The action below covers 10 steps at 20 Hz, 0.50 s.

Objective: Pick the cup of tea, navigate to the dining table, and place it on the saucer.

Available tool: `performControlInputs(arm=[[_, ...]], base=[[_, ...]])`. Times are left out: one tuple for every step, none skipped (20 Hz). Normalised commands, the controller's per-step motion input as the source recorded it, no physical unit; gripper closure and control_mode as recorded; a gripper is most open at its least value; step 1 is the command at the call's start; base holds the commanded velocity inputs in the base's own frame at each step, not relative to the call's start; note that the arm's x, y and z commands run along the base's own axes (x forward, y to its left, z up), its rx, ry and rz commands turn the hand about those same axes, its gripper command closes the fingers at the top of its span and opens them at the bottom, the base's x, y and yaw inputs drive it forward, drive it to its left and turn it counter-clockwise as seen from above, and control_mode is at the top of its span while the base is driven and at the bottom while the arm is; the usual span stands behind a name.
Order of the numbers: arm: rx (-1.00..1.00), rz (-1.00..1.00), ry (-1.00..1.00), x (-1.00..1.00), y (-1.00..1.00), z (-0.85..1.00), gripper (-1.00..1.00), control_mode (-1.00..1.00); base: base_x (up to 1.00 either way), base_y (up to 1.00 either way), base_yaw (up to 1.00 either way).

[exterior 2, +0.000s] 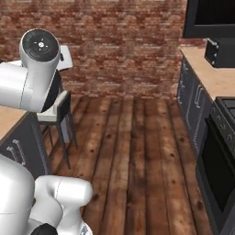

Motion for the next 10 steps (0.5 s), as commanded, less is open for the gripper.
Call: performControlInputs(arm=[[0.0, 0.0, 0.0, 0.0, 0.0, 0.0, 1.0, 1.0], [0.0, 0.0, 0.0, 0.0, 0.0, 0.0, 1.0, 1.0], [0.0, 0.0, 0.0, 0.0, 0.0, 0.0, 1.0, 1.0], [0.0, 0.0, 0.0, 0.0, 0.0, 0.0, 1.0, 1.0], [0.0, 0.0, 0.0, 0.0, 0.0, 0.0, 1.0, 1.0], [0.0, 0.0, 0.0, 0.0, 0.0, 0.0, 1.0, 1.0], [0.0, 0.0, 0.0, 0.0, 0.0, 0.0, 1.0, 1.0], [0.0, 0.0, 0.0, 0.0, 0.0, 0.0, 1.0, 1.0], [0.0, 0.0, 0.0, 0.0, 0.0, 0.0, 1.0, 1.0], [0.0, 0.0, 0.0, 0.0, 0.0, 0.0, 1.0, 1.0]], base=[[-0.66, -0.2, 0.46], [-0.65, -0.2, 0.46], [-0.61, -0.19, 0.46], [-0.61, -0.2, 0.46], [-0.61, -0.24, 0.46], [-0.62, -0.25, 0.46], [-0.64, -0.26, 0.45], [-0.65, -0.27, 0.45], [-0.65, -0.26, 0.44], [-0.68, -0.26, 0.43]])
